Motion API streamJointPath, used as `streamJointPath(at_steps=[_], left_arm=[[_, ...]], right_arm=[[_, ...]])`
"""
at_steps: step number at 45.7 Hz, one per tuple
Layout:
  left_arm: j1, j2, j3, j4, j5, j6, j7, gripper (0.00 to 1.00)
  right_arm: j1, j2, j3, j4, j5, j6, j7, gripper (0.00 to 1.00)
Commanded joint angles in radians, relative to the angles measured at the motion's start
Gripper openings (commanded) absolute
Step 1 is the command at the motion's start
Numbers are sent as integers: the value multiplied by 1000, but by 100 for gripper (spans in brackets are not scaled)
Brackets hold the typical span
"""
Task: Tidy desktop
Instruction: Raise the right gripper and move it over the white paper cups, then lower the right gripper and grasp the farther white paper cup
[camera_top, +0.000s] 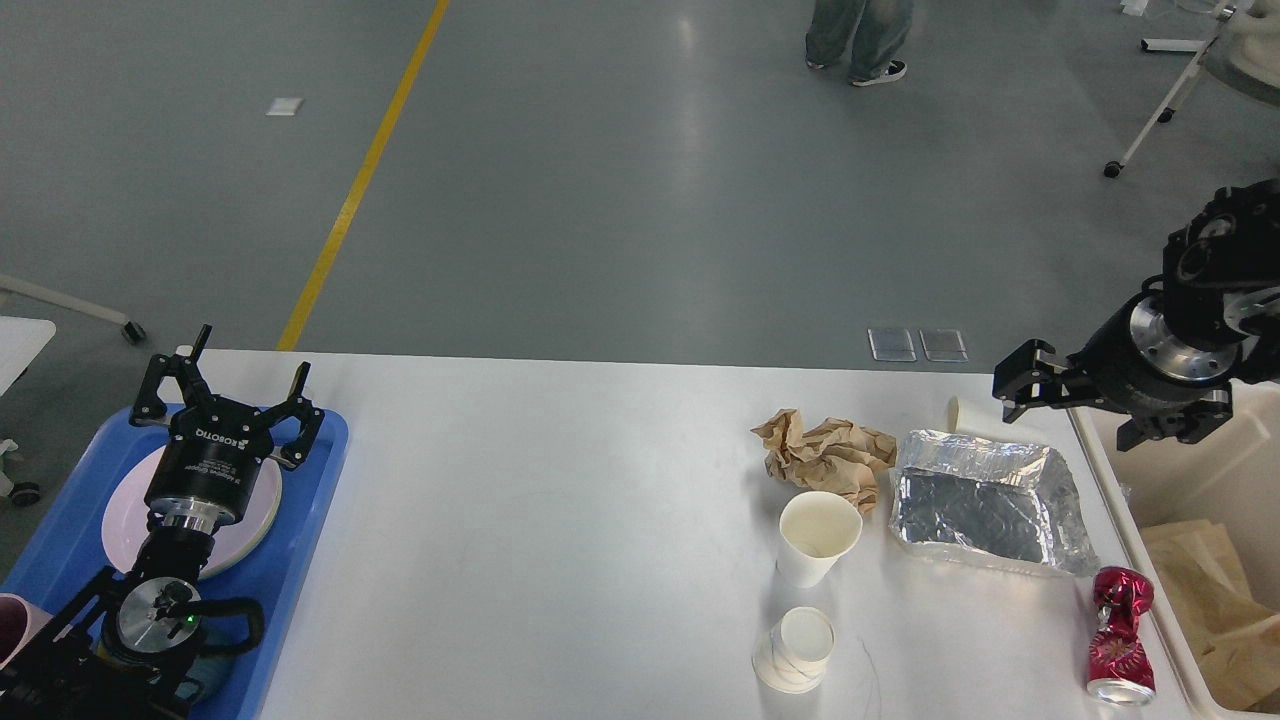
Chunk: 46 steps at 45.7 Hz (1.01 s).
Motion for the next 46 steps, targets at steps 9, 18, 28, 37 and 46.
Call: streamJointPath(at_steps=[9,18,28,37,46], left_arm=[[0,0,0,0,0,1,0,96],[0,0,0,0,0,-1,0,96],[0,0,0,0,0,-1,0,96],[0,0,0,0,0,-1,0,96],[0,0,0,0,0,-1,0,96]], right_arm=[[62,-38,9,35,97,310,-3,100],[122,-30,14,55,106,240,-1,100],[195,85,14,118,118,136,0,97],[99,151,58,97,138,28,0,98],[-96,160,190,32,172,-88,-1,94]])
